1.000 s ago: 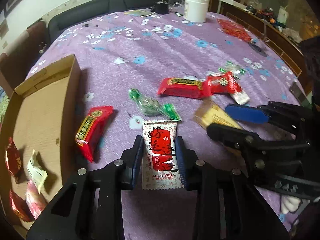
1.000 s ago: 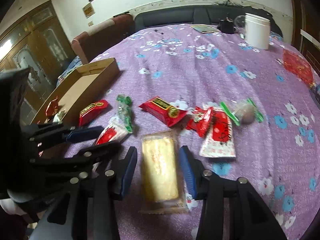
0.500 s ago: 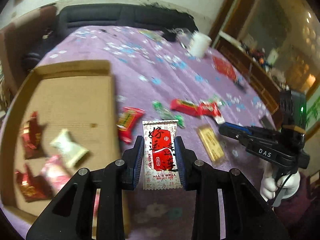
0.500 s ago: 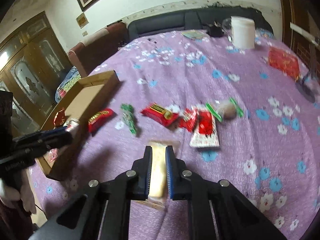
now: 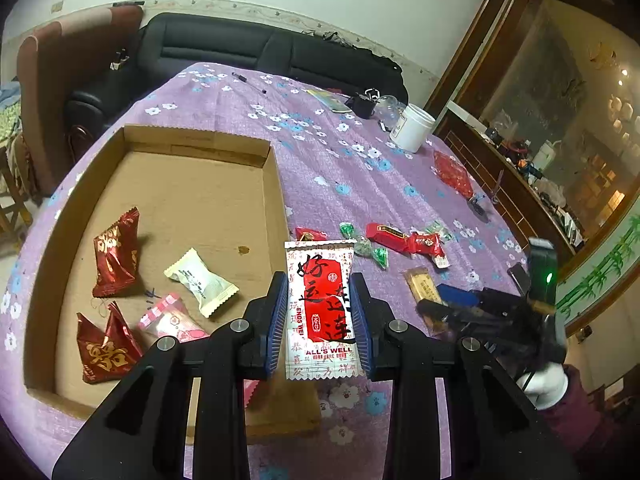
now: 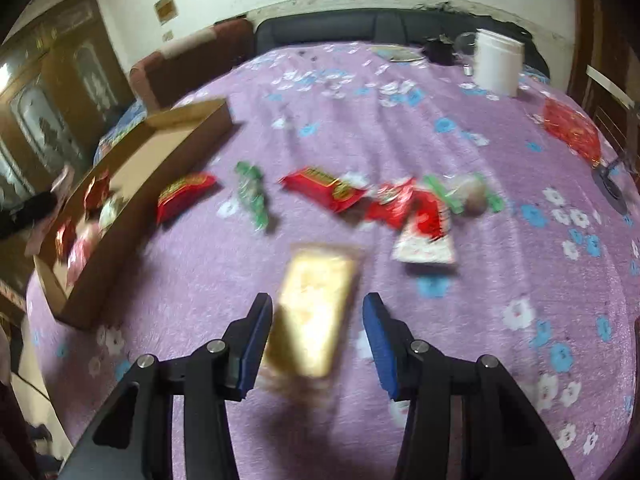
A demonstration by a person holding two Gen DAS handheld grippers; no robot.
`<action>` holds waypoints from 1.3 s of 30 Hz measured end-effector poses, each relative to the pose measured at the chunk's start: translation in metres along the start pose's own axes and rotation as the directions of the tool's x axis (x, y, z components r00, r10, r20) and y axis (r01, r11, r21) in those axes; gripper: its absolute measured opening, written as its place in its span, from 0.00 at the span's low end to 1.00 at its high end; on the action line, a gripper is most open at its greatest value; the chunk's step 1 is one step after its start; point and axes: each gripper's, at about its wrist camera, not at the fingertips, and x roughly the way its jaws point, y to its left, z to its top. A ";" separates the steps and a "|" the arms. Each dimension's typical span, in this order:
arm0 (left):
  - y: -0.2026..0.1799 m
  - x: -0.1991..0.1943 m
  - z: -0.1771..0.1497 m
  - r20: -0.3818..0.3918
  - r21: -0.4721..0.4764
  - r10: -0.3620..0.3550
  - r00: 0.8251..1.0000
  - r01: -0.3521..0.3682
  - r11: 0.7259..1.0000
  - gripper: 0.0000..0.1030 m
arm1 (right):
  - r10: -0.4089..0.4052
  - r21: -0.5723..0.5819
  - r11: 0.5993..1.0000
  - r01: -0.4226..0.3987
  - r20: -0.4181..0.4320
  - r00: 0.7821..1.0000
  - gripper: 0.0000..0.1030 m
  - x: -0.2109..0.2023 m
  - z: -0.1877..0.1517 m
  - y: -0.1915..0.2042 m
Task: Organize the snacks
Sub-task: 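Carry both packs over the box lid and open both grippers, then return both tools to the table and grasp the red candy bar with the right gripper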
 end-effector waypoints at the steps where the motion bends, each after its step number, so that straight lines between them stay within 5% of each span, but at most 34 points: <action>1: 0.001 0.000 0.000 0.002 -0.003 0.000 1.000 0.001 1.000 0.29 | -0.035 -0.033 0.999 0.035 0.004 0.999 0.40 0.001 -0.002 0.007; 9: 0.028 -0.011 0.005 0.022 -0.051 0.013 1.000 -0.011 0.999 0.29 | 0.026 0.038 0.999 -0.027 0.027 0.999 0.35 -0.006 -0.003 0.003; 15: 0.065 -0.005 0.026 0.007 -0.108 0.060 0.998 -0.059 0.992 0.29 | 0.069 0.036 0.997 -0.073 0.099 0.993 0.35 -0.031 0.027 0.015; 28: 0.141 0.030 0.068 -0.052 -0.285 0.069 0.996 -0.081 0.955 0.30 | 0.234 -0.130 0.963 -0.235 -0.022 0.972 0.35 0.030 0.103 0.142; 35: 0.166 0.025 0.067 -0.020 -0.373 -0.012 1.000 0.004 0.928 0.52 | 0.245 -0.093 0.963 -0.251 -0.076 0.967 0.36 0.075 0.116 0.163; 39: 0.168 0.017 0.064 -0.008 -0.390 -0.021 1.000 0.016 0.921 0.53 | 0.264 -0.047 0.963 -0.267 -0.064 0.962 0.36 0.072 0.119 0.153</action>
